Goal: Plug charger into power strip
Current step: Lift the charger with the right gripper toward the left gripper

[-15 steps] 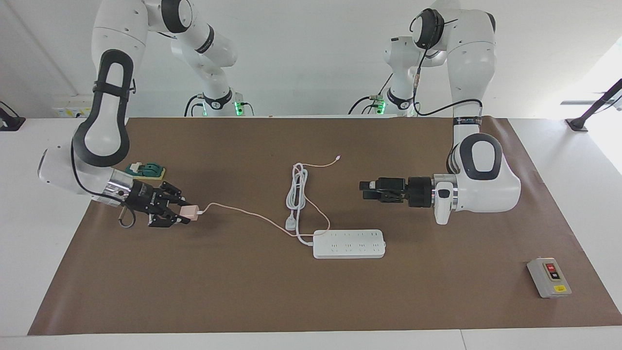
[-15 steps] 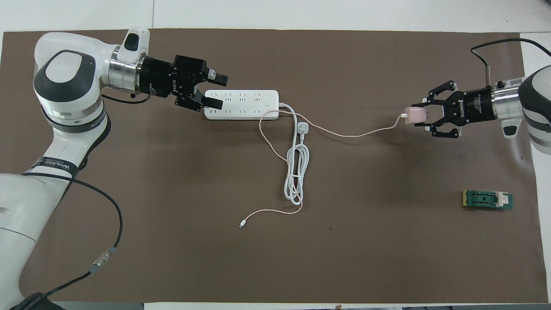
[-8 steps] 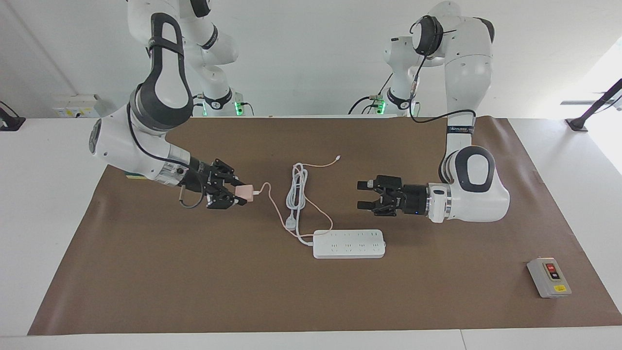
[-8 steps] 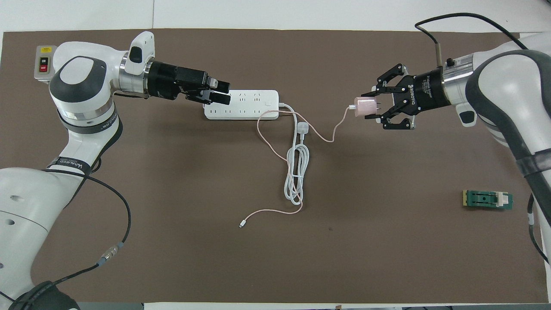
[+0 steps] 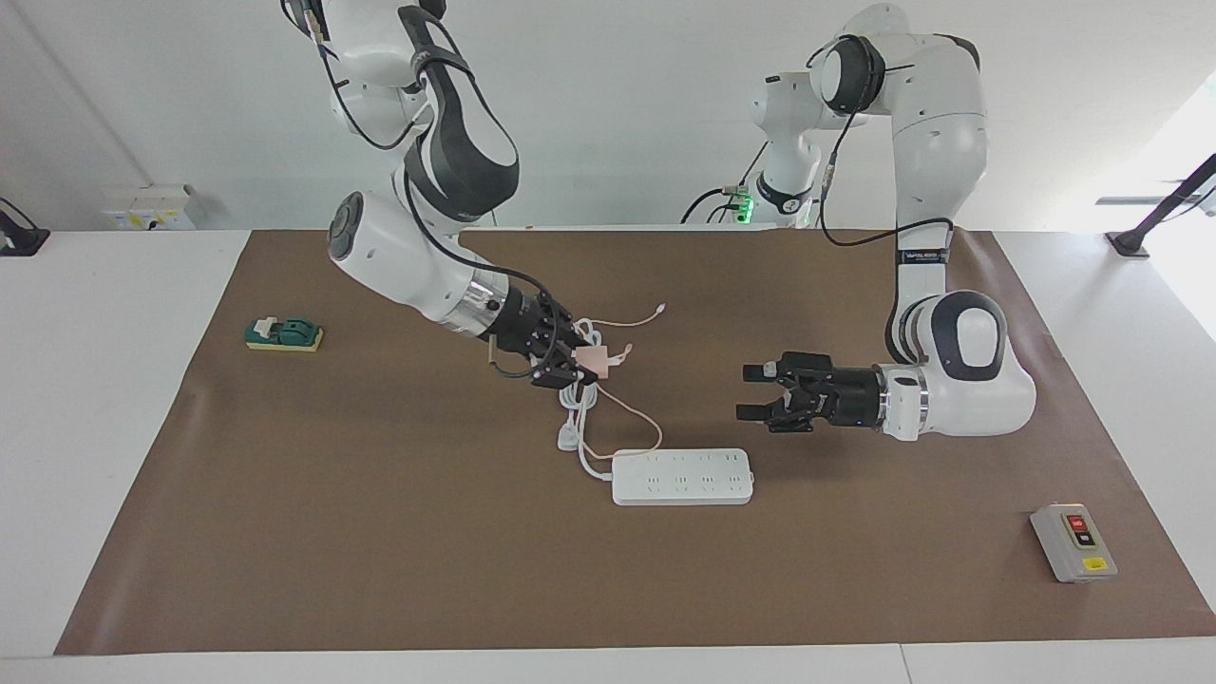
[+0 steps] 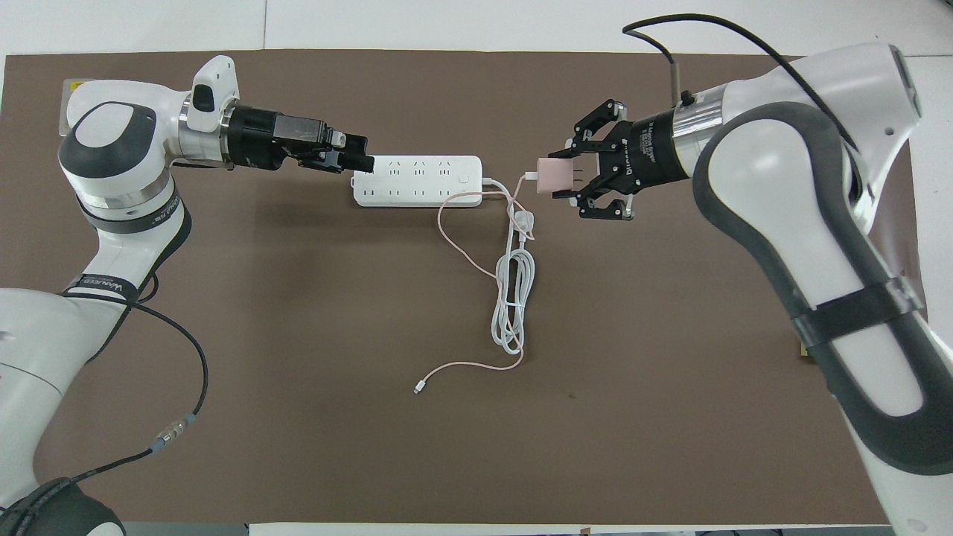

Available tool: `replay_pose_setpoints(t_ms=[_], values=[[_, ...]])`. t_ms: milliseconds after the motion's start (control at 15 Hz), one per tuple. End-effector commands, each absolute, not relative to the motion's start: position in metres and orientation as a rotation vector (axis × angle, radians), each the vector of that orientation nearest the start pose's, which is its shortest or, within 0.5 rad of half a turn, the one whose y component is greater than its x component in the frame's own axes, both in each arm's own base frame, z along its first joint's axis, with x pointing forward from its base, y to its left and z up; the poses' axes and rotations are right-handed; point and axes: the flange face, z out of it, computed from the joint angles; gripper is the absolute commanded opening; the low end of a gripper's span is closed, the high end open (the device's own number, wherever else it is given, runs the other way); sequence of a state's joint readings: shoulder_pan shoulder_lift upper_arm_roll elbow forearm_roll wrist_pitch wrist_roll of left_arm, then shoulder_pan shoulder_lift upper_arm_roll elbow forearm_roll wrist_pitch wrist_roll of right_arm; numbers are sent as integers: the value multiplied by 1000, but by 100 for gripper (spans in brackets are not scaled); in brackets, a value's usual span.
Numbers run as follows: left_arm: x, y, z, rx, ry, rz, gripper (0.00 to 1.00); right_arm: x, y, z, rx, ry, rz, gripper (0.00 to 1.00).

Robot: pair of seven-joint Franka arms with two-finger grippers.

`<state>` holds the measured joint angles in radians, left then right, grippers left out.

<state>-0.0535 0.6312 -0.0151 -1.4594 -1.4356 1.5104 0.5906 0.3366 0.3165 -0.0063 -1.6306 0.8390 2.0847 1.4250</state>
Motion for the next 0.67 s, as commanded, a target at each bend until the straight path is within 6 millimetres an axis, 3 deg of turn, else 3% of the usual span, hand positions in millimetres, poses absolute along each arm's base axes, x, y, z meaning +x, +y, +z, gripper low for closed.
replay_pose_setpoints(t_ms=[0, 267, 600], values=[[685, -159, 356, 1581, -168, -106, 100, 624, 275, 467, -1783, 1657, 666, 0], [685, -155, 353, 1580, -104, -167, 100, 626, 330, 461, -1761, 1671, 655, 0], [682, -135, 359, 1550, -92, -220, 100, 638, 365, 452, -1781, 1644, 653, 0]])
